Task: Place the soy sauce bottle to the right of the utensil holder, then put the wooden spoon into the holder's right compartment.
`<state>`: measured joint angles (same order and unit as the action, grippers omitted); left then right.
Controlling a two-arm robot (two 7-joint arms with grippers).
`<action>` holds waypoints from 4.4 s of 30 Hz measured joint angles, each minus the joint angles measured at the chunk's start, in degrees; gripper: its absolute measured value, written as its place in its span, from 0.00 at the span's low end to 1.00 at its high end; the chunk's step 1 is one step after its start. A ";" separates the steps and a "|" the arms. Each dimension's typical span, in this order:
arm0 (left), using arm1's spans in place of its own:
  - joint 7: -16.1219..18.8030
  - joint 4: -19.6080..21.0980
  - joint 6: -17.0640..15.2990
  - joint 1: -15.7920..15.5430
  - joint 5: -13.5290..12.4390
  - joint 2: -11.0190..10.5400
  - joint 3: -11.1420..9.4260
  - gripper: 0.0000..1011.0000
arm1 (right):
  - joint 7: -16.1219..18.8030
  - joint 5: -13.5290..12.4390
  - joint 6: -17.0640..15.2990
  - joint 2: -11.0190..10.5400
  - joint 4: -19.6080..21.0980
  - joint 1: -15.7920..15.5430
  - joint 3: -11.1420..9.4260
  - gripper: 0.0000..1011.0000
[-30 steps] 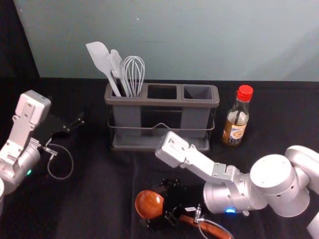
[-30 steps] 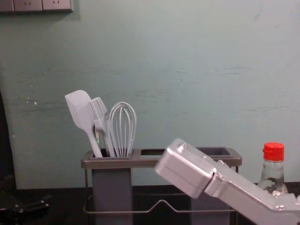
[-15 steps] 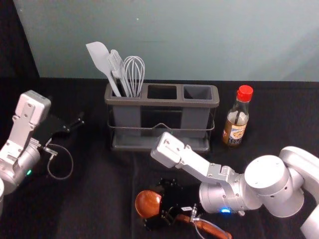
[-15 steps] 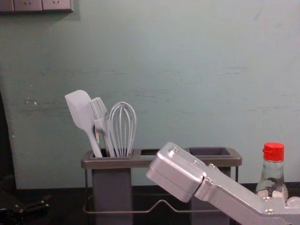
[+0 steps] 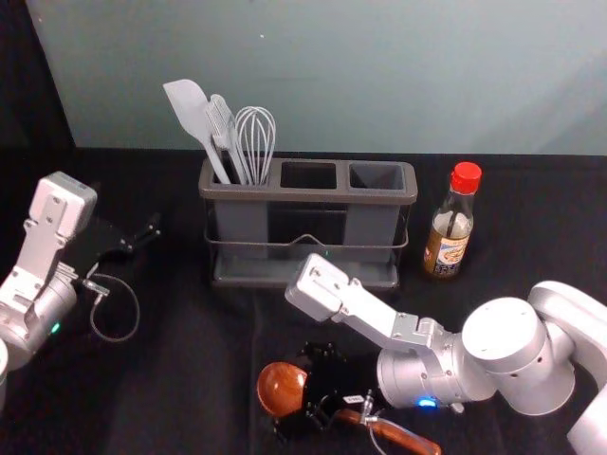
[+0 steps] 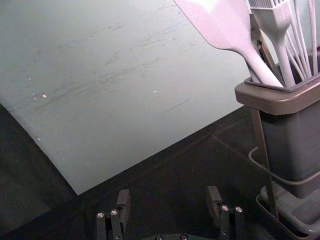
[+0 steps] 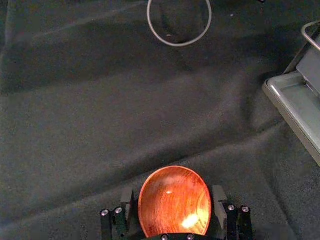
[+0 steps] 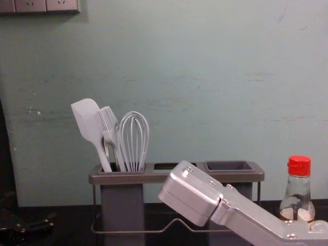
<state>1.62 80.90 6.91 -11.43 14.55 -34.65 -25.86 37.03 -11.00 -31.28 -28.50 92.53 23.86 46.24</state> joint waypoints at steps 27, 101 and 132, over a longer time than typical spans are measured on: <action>0.00 0.00 0.00 0.00 0.00 0.00 0.00 0.99 | 0.19 0.11 -0.04 0.07 -0.03 -0.03 -0.04 0.83; 0.00 0.00 0.00 0.00 0.00 0.00 0.00 0.99 | -16.34 -5.94 37.93 14.49 -7.50 3.47 -23.79 0.83; 0.00 0.00 0.00 0.00 0.00 0.00 0.00 0.99 | -12.97 -4.19 49.96 19.51 -20.72 7.34 -25.64 0.83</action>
<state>1.62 80.90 6.91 -11.43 14.55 -34.65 -25.86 24.06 -15.19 18.68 -8.99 71.81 31.20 20.60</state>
